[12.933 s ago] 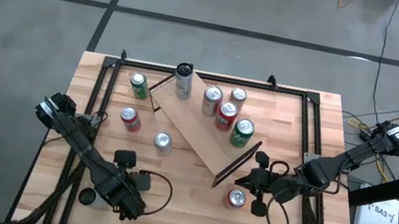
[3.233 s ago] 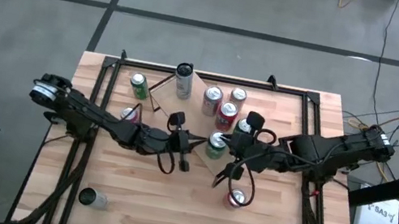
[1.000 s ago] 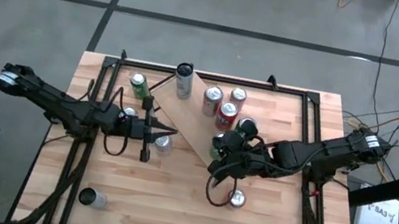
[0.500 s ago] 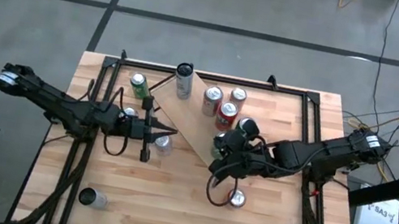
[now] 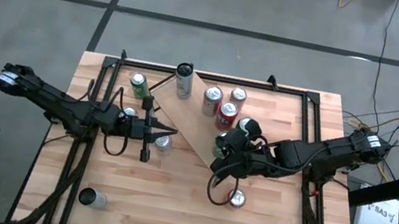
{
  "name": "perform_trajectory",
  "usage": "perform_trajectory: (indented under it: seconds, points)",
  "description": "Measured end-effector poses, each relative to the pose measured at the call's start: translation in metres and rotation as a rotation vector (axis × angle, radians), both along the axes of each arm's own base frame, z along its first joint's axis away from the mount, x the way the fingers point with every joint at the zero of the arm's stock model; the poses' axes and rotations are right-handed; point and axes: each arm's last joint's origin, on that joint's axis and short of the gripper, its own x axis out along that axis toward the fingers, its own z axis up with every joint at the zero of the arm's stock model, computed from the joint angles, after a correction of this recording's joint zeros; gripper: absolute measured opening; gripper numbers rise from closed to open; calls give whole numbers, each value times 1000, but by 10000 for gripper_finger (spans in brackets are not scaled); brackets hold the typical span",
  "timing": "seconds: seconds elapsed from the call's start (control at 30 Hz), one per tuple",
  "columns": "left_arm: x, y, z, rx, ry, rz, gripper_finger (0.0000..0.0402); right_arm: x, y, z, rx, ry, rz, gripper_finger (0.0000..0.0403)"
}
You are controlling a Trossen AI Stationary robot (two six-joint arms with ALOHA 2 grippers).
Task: Place canned beverage on shelf
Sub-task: Put the bottom green soda can on the shelf aligned with the other green soda
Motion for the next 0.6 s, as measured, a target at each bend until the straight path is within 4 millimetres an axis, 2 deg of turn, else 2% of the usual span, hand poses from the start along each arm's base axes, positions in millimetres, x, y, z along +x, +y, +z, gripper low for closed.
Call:
perform_trajectory:
  seconds: [0.6]
  points:
    - [0,0,0,0,1,0,0,-1,0,0,21,-7,-11,12]
